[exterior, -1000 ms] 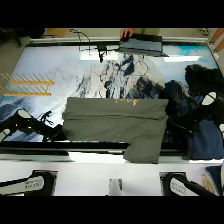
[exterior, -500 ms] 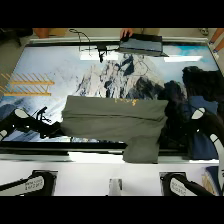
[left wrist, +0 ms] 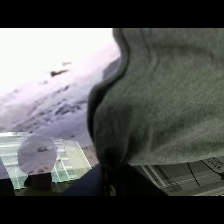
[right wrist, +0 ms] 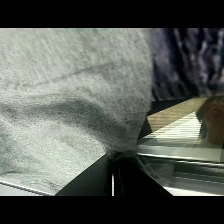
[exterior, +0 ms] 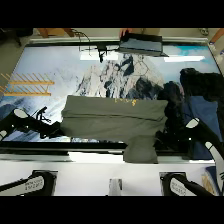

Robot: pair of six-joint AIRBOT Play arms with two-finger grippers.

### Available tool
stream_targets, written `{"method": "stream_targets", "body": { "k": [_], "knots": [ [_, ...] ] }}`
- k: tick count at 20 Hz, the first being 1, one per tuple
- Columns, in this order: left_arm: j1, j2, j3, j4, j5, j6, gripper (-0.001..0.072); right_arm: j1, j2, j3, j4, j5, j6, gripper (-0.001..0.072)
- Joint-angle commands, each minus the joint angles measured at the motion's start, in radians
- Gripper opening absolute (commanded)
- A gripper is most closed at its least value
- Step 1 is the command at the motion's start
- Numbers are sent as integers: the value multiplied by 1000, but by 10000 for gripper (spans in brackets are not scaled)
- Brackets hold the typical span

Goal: Fold the shirts.

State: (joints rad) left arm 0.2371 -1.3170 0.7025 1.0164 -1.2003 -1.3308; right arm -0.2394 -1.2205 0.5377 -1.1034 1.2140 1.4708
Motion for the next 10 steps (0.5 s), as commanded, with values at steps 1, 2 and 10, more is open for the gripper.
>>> {"method": "stream_targets", "body": {
  "k": [1, 2, 10],
  "knots": [
    [0, 2, 2, -11, -16, 8, 39, 0, 0, 16, 29, -15, -39, 19],
    [0, 8, 6, -34, -26, 36, 38, 0, 0, 57, 43, 15, -53, 19],
    [-13, -6, 352, -109, 27, -53, 33, 42, -44, 546, 214, -114, -27, 18]
  ]
}}
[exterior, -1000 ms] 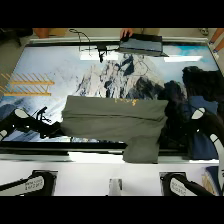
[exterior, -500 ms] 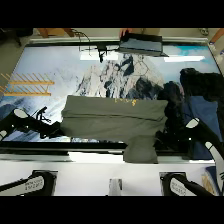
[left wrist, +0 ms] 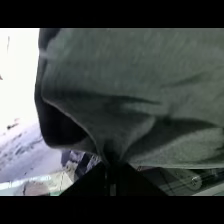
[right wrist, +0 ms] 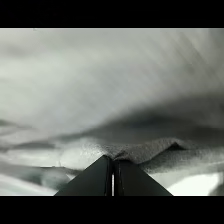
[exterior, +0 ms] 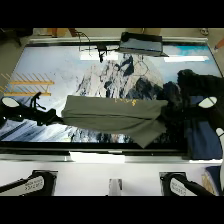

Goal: Fold the shirts.

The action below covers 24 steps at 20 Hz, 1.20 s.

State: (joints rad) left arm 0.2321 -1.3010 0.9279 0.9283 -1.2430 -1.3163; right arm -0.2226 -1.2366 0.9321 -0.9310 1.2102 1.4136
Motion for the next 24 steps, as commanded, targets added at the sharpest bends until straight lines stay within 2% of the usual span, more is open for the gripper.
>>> {"method": "stream_targets", "body": {
  "k": [1, 5, 8, 11, 12, 13, 14, 15, 16, 19, 21, 24],
  "knots": [
    [-19, -58, 185, -25, 84, -86, 33, 43, -61, 198, 40, -150, 47, 18],
    [-63, -248, 411, -27, 67, -153, 36, 69, -222, 313, 35, -264, 142, 18],
    [-77, -375, 516, -32, 53, -194, 37, 71, -286, 313, 2, -262, 170, 19],
    [-98, -463, 524, -39, 40, -197, 39, 71, -337, 313, 1, -243, 170, 21],
    [-105, -486, 524, -39, 35, -208, 90, 71, -349, 313, 1, -241, 170, 21],
    [-109, -504, 524, -39, 33, -225, 308, 71, -357, 313, 2, -240, 169, 43],
    [-110, -511, 525, -39, 19, -230, 558, 71, -357, 314, 1, -239, 155, 239],
    [-102, -509, 525, -39, 0, -229, 605, 60, -350, 315, -6, -222, 95, 588],
    [-88, -501, 525, -39, -23, -214, 605, 42, -343, 322, -46, -185, 46, 694],
    [-23, -443, 525, -39, -114, -183, 589, -55, -333, 335, -225, -50, 68, 703],
    [-3, -380, 524, -39, -137, -158, 588, -91, -349, 325, -232, 13, 73, 705],
    [-23, -288, 524, -39, -138, -162, 587, -68, -401, 317, -159, 26, -5, 707]
  ]
}}
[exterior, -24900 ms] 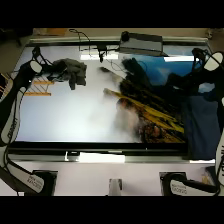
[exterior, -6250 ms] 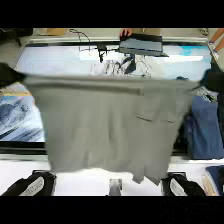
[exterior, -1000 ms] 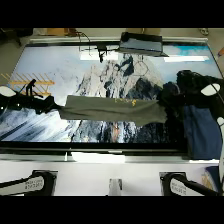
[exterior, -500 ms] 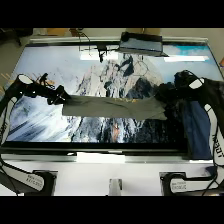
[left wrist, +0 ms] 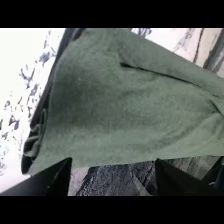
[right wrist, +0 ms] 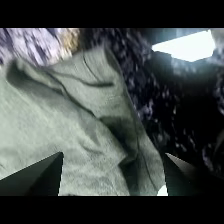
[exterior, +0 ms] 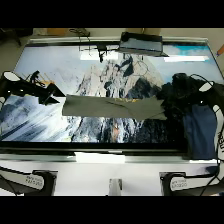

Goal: Fold the shirts.

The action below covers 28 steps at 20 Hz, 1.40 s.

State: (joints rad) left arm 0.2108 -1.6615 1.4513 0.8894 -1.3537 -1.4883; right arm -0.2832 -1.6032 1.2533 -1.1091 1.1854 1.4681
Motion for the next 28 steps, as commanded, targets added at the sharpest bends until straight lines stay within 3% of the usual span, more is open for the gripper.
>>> {"method": "stream_targets", "body": {
  "k": [1, 7, 8, 10, 11, 13, 14, 15, 17, 20, 26, 28],
  "knots": [
    [-18, 97, 1, 0, -31, 10, 587, 10, -52, -4, 39, 43, -79, 707],
    [-185, 196, 1, 0, -35, 11, 586, 169, -157, -4, 40, -25, -26, 693],
    [-222, 196, 1, 0, -34, 11, 586, 187, -159, -4, 38, -32, -22, 580],
    [-302, 187, 0, 0, -9, 11, 585, 201, -155, 8, 37, -22, 8, 21],
    [-344, 179, -2, 0, 20, 11, 571, 199, -145, 21, 37, -6, 29, 20],
    [-440, 155, -11, 0, 109, 11, 88, 199, -94, 46, 34, 17, 26, 19],
    [-496, 139, -22, 0, 187, 10, 40, 199, -51, 60, 37, 27, 21, 19],
    [-549, 116, -27, 0, 267, 5, 40, 199, 1, 70, 41, 41, 21, 19],
    [-649, 40, -26, -2, 388, -97, 39, 199, 118, 74, 44, 79, 21, 19],
    [-740, -84, -25, -109, 457, -148, 39, 199, 292, 74, 45, 190, 33, 19],
    [-864, -272, -17, -462, 540, -125, 39, 199, 537, 74, 44, 314, 85, 20],
    [-900, -303, -2, -600, 555, 3, 38, 199, 565, 74, 45, 306, 85, 20]
  ]
}}
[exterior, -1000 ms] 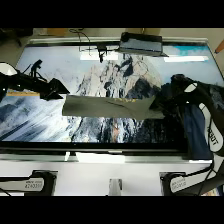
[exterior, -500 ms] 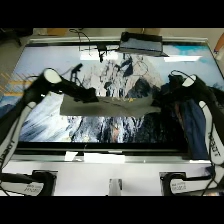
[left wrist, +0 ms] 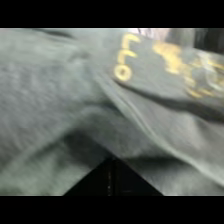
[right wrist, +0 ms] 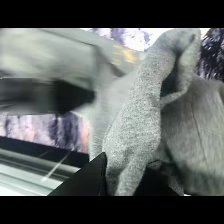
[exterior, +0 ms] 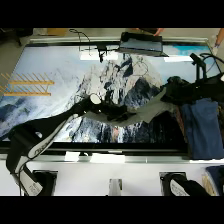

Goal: Fold the shirts.

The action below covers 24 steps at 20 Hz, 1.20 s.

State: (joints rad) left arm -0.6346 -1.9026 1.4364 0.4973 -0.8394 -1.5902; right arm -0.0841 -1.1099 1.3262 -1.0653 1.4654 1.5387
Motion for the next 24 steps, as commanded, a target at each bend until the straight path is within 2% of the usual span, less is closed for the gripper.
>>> {"method": "stream_targets", "body": {
  "k": [1, 3, 4, 8, 11, 14, 17, 18, 19, 20, 22, 24],
  "knots": [
    [-54, -59, 17, -243, 52, 159, 38, 1, 73, 1, 7, 22, 15, 20],
    [-15, -21, 23, -232, 25, 241, 36, 1, 69, 1, 58, -13, 15, 20],
    [16, 19, 22, -180, -4, 259, 35, 2, 64, 1, 96, -38, 14, 20],
    [180, 276, 22, 158, -175, 234, 35, 174, -13, 1, 114, -169, 26, 20],
    [333, 523, 22, 354, -203, 166, 36, 396, -139, 1, 134, -352, 33, 20],
    [482, 743, 22, 371, -203, 127, 37, 564, -322, 1, 319, -595, 16, 20],
    [547, 895, 21, 371, -205, 100, 37, 657, -505, 1, 555, -811, -40, 22],
    [550, 926, 21, 371, -212, 100, 37, 672, -551, 1, 601, -839, -39, 155],
    [550, 949, 21, 371, -223, 100, 37, 673, -587, 1, 648, -835, -40, 553],
    [549, 964, 20, 371, -241, 100, 37, 667, -602, 1, 660, -811, -39, 682],
    [549, 969, 19, 372, -280, 101, 37, 627, -584, 1, 632, -733, -40, 658],
    [549, 965, 10, 372, -288, 102, 37, 552, -530, 1, 529, -636, -39, 640]
  ]
}}
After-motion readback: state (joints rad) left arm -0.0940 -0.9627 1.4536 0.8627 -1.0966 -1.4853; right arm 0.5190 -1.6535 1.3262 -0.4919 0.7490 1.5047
